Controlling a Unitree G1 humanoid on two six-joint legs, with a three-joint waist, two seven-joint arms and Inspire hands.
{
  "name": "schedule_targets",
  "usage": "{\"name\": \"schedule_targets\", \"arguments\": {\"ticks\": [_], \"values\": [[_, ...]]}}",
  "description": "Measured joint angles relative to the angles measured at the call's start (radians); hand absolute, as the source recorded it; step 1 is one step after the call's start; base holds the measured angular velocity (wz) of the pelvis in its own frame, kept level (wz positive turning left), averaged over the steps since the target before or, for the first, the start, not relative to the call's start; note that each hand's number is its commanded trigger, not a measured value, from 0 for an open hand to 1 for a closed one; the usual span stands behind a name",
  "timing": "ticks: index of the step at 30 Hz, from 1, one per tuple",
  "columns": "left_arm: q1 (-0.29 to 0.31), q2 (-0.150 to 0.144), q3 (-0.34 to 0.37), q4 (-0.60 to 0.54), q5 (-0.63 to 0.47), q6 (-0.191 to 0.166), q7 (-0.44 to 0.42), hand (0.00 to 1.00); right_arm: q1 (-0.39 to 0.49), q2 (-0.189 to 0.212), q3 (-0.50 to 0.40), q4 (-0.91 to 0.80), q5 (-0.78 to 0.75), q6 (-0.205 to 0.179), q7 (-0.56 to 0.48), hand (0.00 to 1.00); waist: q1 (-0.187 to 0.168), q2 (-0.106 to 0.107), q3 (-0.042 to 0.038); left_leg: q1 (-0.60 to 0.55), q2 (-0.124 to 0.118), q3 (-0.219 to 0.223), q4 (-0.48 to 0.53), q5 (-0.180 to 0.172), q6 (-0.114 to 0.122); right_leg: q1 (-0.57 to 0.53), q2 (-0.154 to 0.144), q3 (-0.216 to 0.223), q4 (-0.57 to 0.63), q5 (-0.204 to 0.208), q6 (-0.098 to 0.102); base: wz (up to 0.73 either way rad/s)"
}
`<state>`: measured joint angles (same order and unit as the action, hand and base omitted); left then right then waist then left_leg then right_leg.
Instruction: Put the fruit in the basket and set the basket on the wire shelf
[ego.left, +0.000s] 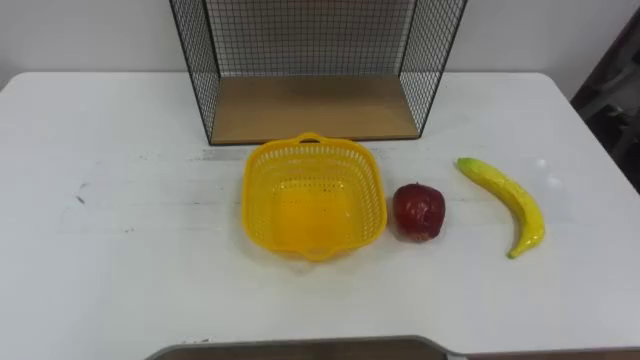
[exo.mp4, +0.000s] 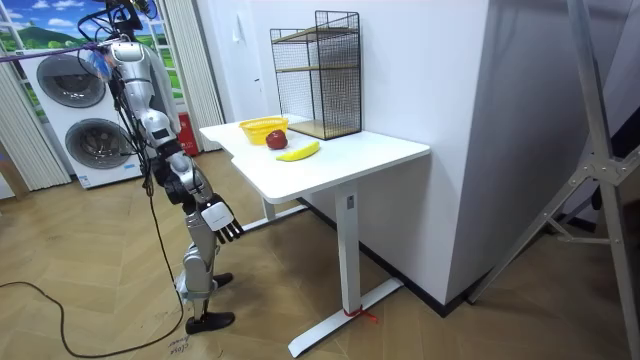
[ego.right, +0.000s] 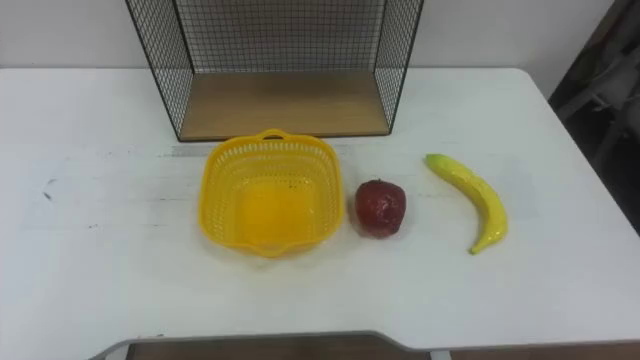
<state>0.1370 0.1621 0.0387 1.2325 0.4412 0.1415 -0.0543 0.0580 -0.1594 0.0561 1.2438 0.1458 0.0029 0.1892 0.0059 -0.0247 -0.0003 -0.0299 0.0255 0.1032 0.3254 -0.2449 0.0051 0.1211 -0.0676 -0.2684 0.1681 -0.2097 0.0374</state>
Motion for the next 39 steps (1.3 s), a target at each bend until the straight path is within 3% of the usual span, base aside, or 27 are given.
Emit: {"name": "schedule_targets", "arguments": {"ticks": [13,15,17,27,33,39], "values": [[0.010,-0.002,0.037,-0.004,-0.018,-0.018,0.000,0.00,0.002,0.004,-0.021,-0.001,-0.037,-0.002,-0.004,0.00,-0.002,-0.009,0.0055,0.002,-0.004,-0.004,-0.008,0.000,0.000,0.007,0.000,0.006,-0.012,-0.002,0.002,-0.01],[0.010,-0.002,0.038,-0.004,-0.020,-0.017,0.000,0.00,0.007,0.008,-0.041,-0.003,-0.037,-0.001,-0.006,0.00,-0.002,-0.008,0.0045,-0.007,-0.003,-0.005,-0.001,-0.001,0.000,0.004,0.000,0.005,-0.012,-0.002,0.002,0.04],[0.009,-0.004,0.038,-0.005,-0.018,-0.017,0.000,0.00,0.005,0.008,-0.042,-0.004,-0.038,-0.001,-0.006,0.00,-0.002,-0.005,-0.0031,-0.010,-0.003,-0.006,0.001,-0.001,0.000,-0.002,0.001,0.006,-0.012,-0.002,0.002,0.00],[0.011,-0.016,0.037,-0.004,-0.017,-0.017,0.000,0.00,0.008,0.009,-0.046,0.001,-0.037,-0.001,-0.027,0.00,-0.003,0.002,0.0040,-0.010,-0.003,-0.012,-0.001,-0.002,0.002,0.003,0.002,0.015,-0.001,-0.002,0.001,0.00],[0.025,-0.016,0.040,-0.028,-0.019,-0.017,0.000,0.00,0.016,0.011,-0.054,-0.003,0.004,0.000,-0.074,0.00,-0.001,0.007,0.0047,-0.010,-0.004,-0.014,-0.003,-0.002,0.002,-0.002,0.002,0.023,-0.001,-0.004,0.001,0.00],[0.052,-0.026,0.078,-0.066,-0.019,-0.017,0.001,0.00,0.048,0.010,-0.102,0.010,0.134,0.014,-0.155,0.00,-0.003,0.004,-0.0003,-0.004,-0.005,-0.011,-0.001,-0.002,0.002,-0.003,0.001,0.024,0.002,-0.005,0.000,0.00]]}}
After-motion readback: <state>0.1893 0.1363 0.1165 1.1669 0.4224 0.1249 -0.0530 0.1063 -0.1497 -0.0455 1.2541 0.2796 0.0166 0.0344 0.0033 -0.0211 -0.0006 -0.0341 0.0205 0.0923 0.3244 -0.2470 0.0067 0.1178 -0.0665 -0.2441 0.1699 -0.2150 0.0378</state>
